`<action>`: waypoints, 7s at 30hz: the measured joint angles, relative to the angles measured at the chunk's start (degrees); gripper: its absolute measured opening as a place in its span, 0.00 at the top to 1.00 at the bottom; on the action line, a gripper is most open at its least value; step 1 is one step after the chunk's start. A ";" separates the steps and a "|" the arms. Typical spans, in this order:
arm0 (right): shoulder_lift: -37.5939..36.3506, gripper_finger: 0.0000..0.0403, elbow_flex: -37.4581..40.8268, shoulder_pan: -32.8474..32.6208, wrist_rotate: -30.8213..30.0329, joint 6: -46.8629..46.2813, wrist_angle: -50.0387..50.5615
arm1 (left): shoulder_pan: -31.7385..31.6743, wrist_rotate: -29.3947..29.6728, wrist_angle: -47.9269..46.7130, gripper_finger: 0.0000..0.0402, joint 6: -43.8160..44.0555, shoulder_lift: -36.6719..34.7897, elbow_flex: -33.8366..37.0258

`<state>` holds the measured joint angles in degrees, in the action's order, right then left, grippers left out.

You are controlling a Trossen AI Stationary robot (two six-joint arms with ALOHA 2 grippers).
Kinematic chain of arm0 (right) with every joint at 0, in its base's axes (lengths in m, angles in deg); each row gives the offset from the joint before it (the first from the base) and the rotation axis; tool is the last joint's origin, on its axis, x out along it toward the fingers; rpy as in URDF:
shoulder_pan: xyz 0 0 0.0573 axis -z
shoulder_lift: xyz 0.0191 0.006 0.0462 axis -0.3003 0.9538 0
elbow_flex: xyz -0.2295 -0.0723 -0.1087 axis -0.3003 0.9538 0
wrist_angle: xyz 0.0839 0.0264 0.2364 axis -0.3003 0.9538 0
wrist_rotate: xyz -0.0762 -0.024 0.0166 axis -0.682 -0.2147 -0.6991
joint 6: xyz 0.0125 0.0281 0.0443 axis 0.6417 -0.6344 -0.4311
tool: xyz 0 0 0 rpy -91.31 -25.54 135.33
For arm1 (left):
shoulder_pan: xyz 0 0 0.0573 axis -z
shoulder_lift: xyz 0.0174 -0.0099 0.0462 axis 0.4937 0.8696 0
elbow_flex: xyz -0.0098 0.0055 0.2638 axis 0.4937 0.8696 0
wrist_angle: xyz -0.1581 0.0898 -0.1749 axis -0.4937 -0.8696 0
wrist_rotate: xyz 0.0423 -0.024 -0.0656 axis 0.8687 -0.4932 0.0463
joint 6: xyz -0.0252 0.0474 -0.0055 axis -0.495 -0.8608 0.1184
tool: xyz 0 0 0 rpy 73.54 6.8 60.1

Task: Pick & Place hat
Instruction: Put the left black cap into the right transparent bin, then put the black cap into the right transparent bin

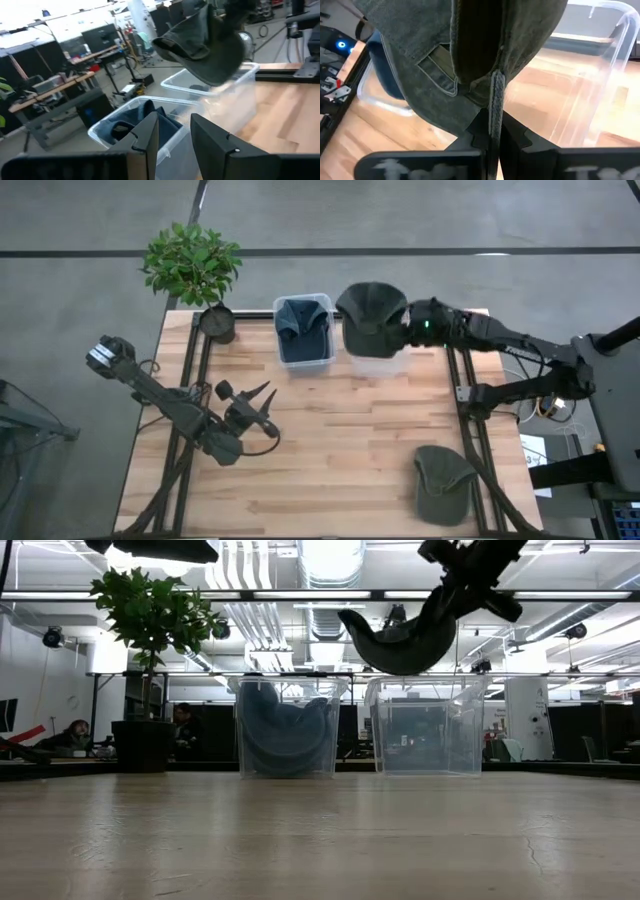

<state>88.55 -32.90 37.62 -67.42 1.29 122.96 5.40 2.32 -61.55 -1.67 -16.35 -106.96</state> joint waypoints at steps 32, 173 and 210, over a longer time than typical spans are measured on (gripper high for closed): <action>9.57 0.92 0.28 14.62 14.24 4.98 5.07 | 0.00 -3.92 -17.75 0.73 15.36 -2.06 0.02; 30.79 0.97 -3.71 -58.49 13.63 -67.98 7.58 | -1.34 -24.40 13.09 0.73 7.06 2.90 0.00; 26.00 0.63 -8.46 -40.82 9.60 -27.94 21.36 | -2.29 -24.40 13.09 0.73 5.74 2.81 0.00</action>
<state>114.55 -41.36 -3.20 -57.83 -26.65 144.32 3.10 -22.07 -48.46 4.07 -13.54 -106.96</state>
